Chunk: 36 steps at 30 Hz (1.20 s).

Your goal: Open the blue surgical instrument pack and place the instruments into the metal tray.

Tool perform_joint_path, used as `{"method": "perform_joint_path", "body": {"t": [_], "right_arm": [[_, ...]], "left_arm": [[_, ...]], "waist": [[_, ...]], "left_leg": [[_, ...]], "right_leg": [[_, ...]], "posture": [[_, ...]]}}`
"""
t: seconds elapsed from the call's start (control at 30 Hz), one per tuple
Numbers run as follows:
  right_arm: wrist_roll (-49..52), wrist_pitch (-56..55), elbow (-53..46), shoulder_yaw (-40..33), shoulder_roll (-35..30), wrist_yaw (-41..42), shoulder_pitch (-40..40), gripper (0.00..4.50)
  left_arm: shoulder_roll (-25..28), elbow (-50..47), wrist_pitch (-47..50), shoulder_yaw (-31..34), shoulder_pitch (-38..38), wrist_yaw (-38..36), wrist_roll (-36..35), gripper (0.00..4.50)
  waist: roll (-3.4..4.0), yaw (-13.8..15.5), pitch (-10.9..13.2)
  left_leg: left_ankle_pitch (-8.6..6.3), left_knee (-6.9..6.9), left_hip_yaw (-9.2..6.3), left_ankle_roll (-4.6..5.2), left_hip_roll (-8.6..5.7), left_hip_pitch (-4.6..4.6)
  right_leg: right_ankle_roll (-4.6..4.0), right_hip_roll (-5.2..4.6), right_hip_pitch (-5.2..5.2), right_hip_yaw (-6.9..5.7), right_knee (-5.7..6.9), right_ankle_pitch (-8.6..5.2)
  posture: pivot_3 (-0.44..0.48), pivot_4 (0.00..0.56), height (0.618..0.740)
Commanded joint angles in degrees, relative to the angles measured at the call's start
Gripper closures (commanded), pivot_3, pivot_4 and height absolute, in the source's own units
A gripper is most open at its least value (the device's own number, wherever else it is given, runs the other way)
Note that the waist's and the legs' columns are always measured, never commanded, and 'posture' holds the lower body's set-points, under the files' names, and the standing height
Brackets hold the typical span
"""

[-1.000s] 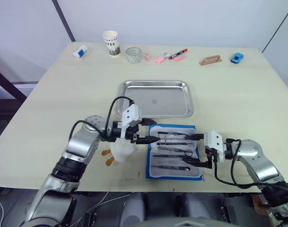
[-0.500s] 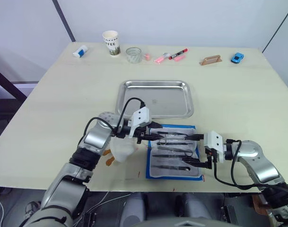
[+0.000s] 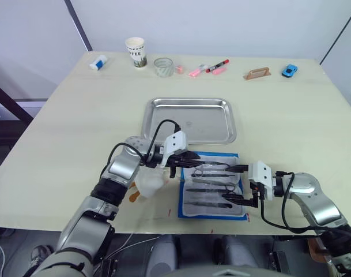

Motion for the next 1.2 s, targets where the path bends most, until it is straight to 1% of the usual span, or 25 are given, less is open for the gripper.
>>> {"method": "perform_joint_path", "body": {"t": [0.03, 0.27, 0.47, 0.5, 0.53, 0.57, 0.97, 1.2], "right_arm": [[-2.83, 1.89, 1.67, 1.48, -1.09, -0.18, 1.74, 0.0], [-2.69, 2.15, 1.44, 1.38, -1.23, -0.18, 1.81, 0.0], [-2.61, 2.27, 1.29, 1.37, -1.29, -0.16, 1.89, 0.0], [-2.6, 2.29, 1.31, 1.37, -1.27, -0.16, 1.86, 0.0], [-2.59, 2.31, 1.37, 1.39, -1.27, -0.14, 1.81, 0.0], [-2.61, 2.33, 1.43, 1.41, -1.26, -0.12, 1.77, 0.0], [-3.11, 2.57, 2.39, 2.19, -0.87, 0.17, 0.78, 0.0], [-3.83, 3.88, 2.7, 3.42, -1.21, 0.33, 0.37, 0.0]], "left_arm": [[-0.2, -0.25, -1.56, -0.06, -0.92, -0.23, 0.62, 3.42], [-0.78, 1.1, -1.95, -1.01, -1.82, 0.84, 3.1, 3.42], [-0.55, 1.36, -1.56, -1.77, -2.07, -0.42, 4.36, 3.42], [-0.41, 1.32, -1.59, -2.0, -2.02, -0.72, 4.56, 4.11], [-0.43, 1.13, -1.44, -2.02, -1.93, -0.76, 4.51, 4.23], [-0.43, 0.96, -1.35, -2.02, -1.87, -0.78, 4.48, 4.45], [0.49, -1.3, 1.26, -1.41, -2.99, -1.88, 3.62, 4.45], [2.05, -3.74, 6.17, -1.4, -4.42, -4.03, 2.72, 4.45]], "waist": [[0.0, 0.01, 0.0], [0.0, 0.03, 0.0], [0.0, 0.02, 0.0], [0.0, 0.02, 0.0], [-0.01, 0.03, -0.01], [-0.01, 0.03, -0.01], [-0.01, -0.02, -0.01], [-0.01, -0.09, -0.01]], "left_leg": [[0.0, 0.0, 0.0, 0.0, 0.0, 0.0], [0.0, 0.01, 0.0, 0.01, 0.0, 0.0], [0.0, 0.01, 0.0, 0.0, 0.0, 0.0], [0.0, 0.01, 0.0, 0.01, 0.0, 0.0], [0.0, 0.01, 0.0, 0.01, 0.0, 0.0], [0.0, 0.01, -0.01, 0.01, 0.0, 0.0], [0.0, 0.01, -0.01, 0.01, 0.0, 0.0], [-0.01, 0.01, -0.02, 0.01, 0.0, 0.0]], "right_leg": [[0.0, 0.0, 0.0, 0.0, 0.0, 0.0], [0.0, 0.0, 0.0, 0.0, 0.0, 0.0], [0.0, 0.0, 0.0, 0.0, 0.0, 0.0], [0.0, 0.0, 0.0, 0.0, 0.0, 0.0], [0.0, 0.0, 0.0, 0.0, 0.0, 0.0], [0.0, 0.0, 0.0, -0.01, 0.0, 0.0], [0.0, 0.0, 0.0, 0.0, 0.0, 0.0], [0.0, 0.02, 0.0, 0.0, 0.0, 0.0]], "posture": [[0.0, 0.15, 0.74], [0.0, 0.15, 0.74], [0.0, 0.15, 0.74], [0.0, 0.15, 0.74], [0.0, 0.15, 0.74], [0.0, 0.15, 0.74], [0.0, 0.15, 0.74], [0.0, 0.15, 0.74]]}}
